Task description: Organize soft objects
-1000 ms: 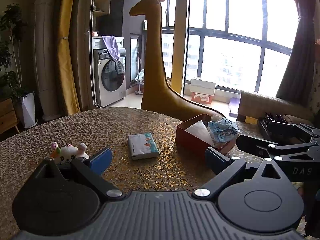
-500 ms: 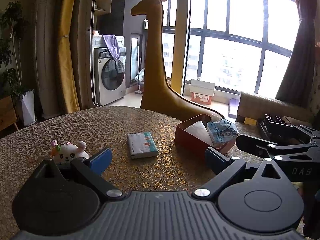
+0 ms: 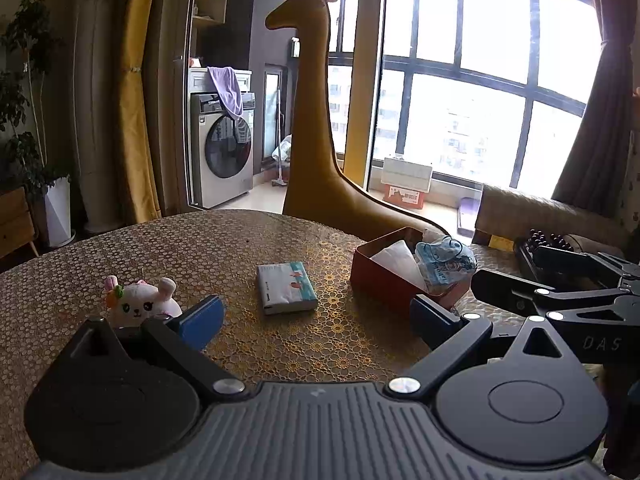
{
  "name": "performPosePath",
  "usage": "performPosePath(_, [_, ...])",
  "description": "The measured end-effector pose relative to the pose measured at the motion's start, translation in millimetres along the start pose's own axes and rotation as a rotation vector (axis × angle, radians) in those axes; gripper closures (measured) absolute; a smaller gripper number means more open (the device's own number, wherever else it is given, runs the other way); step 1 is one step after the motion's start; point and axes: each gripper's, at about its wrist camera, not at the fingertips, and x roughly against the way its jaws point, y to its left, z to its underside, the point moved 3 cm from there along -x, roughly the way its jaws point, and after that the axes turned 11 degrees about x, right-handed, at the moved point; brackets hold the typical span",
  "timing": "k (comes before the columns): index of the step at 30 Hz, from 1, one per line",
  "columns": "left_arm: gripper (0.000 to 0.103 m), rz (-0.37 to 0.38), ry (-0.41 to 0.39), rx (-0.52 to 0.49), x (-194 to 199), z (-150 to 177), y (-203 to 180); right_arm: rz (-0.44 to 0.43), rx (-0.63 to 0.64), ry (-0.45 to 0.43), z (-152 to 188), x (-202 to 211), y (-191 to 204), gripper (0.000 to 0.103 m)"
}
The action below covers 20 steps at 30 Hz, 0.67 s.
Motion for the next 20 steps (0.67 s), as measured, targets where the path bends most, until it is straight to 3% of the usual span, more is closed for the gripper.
performPosePath(20, [0.003, -0.012, 0.008, 0.026, 3.3, -0.9, 3.8, -0.022, -0.006, 0.015, -0.9, -2.8, 1.6, 0.000])
